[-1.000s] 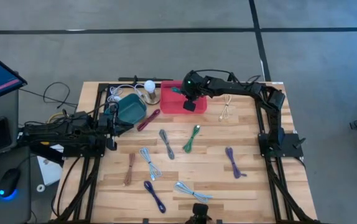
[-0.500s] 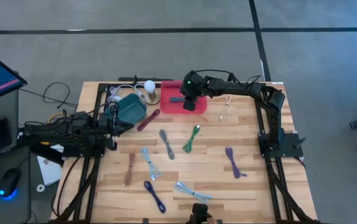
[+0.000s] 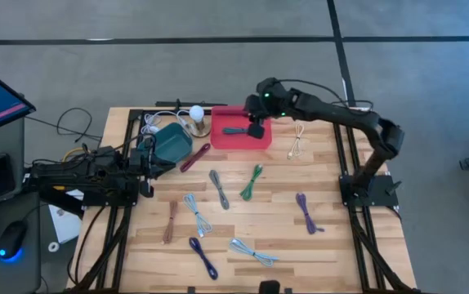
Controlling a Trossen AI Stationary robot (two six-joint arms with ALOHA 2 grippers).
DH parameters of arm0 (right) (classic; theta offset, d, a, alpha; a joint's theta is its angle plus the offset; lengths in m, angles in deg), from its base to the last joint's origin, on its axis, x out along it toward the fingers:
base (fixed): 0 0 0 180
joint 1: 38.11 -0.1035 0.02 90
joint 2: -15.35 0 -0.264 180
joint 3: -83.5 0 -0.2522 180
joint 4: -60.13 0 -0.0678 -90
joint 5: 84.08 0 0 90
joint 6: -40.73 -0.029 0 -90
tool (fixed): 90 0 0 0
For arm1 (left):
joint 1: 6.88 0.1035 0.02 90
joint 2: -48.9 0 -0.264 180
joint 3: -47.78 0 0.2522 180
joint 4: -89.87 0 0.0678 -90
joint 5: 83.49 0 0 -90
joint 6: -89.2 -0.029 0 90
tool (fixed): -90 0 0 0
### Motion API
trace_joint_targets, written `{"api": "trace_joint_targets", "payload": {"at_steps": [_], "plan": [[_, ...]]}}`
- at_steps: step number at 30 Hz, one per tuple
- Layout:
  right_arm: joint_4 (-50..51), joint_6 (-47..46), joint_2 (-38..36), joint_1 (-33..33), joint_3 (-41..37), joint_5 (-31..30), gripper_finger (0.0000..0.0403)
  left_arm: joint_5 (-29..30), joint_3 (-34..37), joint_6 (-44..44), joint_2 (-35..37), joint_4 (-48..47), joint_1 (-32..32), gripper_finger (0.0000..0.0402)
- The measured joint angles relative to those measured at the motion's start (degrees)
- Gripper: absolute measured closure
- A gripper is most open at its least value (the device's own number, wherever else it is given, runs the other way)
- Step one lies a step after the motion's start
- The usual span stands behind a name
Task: Pick & Place USB Port
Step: Put the white USB cable into the blue bin
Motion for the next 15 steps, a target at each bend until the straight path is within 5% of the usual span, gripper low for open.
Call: {"api": "trace_joint_targets", "payload": {"at_steps": [15], "plan": [[20.6, -0.1, -6.5, -1.4, 0.0, 2.9, 0.0333, 0.0, 0.0, 0.0, 0.0, 0.0, 0.0, 0.0376]]}}
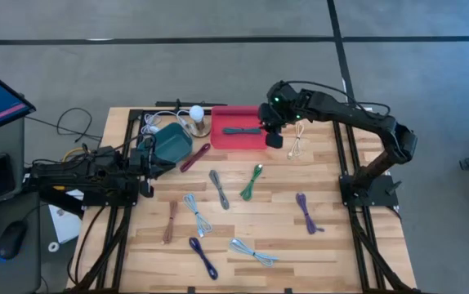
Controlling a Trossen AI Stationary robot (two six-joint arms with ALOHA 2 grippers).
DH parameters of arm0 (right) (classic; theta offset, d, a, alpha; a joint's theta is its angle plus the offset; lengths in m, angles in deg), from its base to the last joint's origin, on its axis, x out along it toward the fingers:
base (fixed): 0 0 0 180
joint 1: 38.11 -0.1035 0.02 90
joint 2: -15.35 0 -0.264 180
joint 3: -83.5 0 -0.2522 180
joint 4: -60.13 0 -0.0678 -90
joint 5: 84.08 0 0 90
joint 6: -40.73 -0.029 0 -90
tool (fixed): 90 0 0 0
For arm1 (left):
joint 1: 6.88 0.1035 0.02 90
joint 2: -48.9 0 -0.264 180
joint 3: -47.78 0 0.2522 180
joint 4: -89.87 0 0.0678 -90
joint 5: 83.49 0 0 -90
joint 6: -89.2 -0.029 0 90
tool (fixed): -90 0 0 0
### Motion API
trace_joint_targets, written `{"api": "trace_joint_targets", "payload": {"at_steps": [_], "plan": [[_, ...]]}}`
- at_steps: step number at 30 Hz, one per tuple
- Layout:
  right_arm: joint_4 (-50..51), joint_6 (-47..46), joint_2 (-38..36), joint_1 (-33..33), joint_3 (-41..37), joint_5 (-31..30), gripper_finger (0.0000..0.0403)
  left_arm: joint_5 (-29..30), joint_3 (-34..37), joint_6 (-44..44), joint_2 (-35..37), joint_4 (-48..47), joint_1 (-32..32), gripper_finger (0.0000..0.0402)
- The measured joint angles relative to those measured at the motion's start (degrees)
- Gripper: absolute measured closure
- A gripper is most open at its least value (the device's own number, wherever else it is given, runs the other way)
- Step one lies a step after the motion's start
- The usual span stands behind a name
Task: Pick & Place USB Port
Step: Put the white USB cable into the blue bin
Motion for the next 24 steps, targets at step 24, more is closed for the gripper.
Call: {"api": "trace_joint_targets", "payload": {"at_steps": [24], "plan": [[-9.9, -4.9, -15.0, -0.1, -18.4, 7.2, 0.0333, 0.0, 0.0, 0.0, 0.0, -1.4, 0.0, 0.0376]]}}
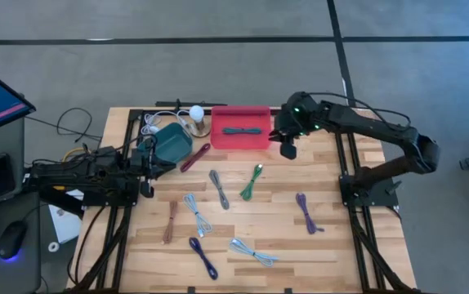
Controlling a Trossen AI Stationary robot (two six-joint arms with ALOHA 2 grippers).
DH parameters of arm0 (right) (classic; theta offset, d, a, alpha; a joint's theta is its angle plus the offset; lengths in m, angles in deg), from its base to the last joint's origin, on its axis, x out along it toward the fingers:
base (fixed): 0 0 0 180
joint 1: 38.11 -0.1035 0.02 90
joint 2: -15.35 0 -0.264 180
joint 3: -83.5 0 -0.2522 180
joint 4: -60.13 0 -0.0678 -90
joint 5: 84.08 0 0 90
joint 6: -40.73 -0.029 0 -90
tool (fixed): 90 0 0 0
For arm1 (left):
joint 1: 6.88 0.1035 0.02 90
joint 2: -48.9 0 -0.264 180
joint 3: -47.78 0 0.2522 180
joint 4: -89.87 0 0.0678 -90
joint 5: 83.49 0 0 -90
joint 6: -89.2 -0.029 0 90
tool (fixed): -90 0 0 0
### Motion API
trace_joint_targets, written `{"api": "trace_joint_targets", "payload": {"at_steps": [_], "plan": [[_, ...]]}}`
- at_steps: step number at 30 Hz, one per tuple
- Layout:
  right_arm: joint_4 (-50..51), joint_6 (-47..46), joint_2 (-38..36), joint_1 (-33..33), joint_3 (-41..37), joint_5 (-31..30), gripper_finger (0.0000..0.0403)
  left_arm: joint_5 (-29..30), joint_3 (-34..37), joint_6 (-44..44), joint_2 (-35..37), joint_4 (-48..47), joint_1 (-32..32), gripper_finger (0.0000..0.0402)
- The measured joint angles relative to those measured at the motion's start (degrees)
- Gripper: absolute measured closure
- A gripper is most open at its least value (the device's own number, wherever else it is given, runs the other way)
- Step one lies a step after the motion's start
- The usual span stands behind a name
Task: Pick & Place USB Port
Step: Put the white USB cable into the blue bin
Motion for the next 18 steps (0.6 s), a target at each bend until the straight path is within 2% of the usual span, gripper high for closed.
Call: {"api": "trace_joint_targets", "payload": {"at_steps": [5, 18], "plan": [[-4.9, -4.1, -7.4, 0.4, -6.8, 0.0, 0.0333, 0.0, 0.0, 0.0, 0.0, 0.0, 0.0, 0.0376], [-4.7, -12.0, -19.9, -2.3, -16.6, -0.9, 0.0333, 0.0, 0.0, 0.0, 0.0, 0.0, 0.0, 0.0376]]}}
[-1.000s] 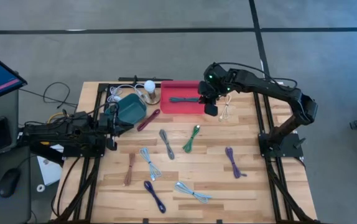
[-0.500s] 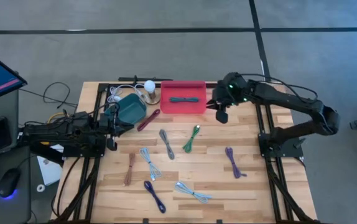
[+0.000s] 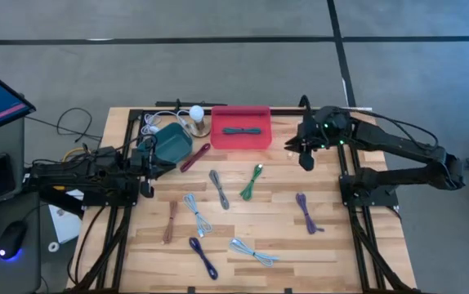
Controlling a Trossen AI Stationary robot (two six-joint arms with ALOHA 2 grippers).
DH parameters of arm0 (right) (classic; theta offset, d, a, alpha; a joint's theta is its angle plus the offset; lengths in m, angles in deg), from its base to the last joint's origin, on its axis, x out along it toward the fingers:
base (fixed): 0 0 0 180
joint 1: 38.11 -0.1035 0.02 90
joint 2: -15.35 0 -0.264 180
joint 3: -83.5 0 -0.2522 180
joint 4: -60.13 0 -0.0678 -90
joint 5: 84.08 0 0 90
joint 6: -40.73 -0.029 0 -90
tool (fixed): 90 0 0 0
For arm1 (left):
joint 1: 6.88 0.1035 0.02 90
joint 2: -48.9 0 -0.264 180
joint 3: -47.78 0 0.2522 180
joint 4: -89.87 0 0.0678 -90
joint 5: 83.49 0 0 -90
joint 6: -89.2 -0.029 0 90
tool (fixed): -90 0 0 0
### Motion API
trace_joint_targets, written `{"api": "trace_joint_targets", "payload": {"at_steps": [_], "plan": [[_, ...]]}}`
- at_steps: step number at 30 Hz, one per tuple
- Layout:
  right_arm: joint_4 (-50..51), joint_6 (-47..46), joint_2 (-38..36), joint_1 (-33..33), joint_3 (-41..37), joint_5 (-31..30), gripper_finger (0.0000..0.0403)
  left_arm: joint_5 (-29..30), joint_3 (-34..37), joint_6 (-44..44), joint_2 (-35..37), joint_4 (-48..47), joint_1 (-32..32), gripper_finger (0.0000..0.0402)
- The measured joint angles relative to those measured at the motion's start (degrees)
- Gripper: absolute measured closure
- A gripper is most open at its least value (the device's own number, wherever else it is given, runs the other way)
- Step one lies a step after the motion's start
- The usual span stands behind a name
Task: Pick & Place USB Port
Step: Put the white USB cable into the blue bin
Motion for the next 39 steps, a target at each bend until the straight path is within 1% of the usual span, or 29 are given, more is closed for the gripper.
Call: {"api": "trace_joint_targets", "payload": {"at_steps": [7, 12, 18, 25, 33, 36, 37, 39], "plan": [[-2.4, -4.8, -4.8, -4.3, -4.4, -0.8, 0.0333, 0.0, 0.0, 0.0, 0.0, 0.0, 0.0, 0.0376], [-3.7, -5.1, -5.3, -7.6, -4.4, -0.8, 0.0333, 0.0, 0.0, 0.0, 0.0, 0.0, 0.0, 0.0376], [-3.6, -5.1, -4.6, -9.3, -4.4, -0.7, 0.0333, 0.0, 0.0, 0.0, 0.0, 0.0, 0.0, 0.0376], [-7.0, -5.1, -1.6, -9.8, -4.3, -0.7, 0.0333, 0.0, 0.0, 0.0, 0.0, 0.1, 0.0, 0.0376], [-13.0, -5.1, 4.2, -9.8, -4.4, -0.5, 0.0333, 0.0, 0.0, 0.0, 0.0, 0.1, 0.0, 0.0376], [-11.7, -5.0, 6.0, -9.6, -4.4, 1.9, 0.0333, 0.0, 0.0, 0.0, 0.0, 0.1, 0.0, 0.0376], [-11.0, -6.4, 6.4, -9.3, -4.4, 1.6, 0.0333, 0.0, 0.0, 0.0, 0.0, 0.1, 0.0, 0.0376], [-10.3, -11.2, 6.5, -8.3, -4.4, -1.7, 0.0333, 0.0, 0.0, 0.0, 0.0, 0.1, 0.0, 0.0376]]}}
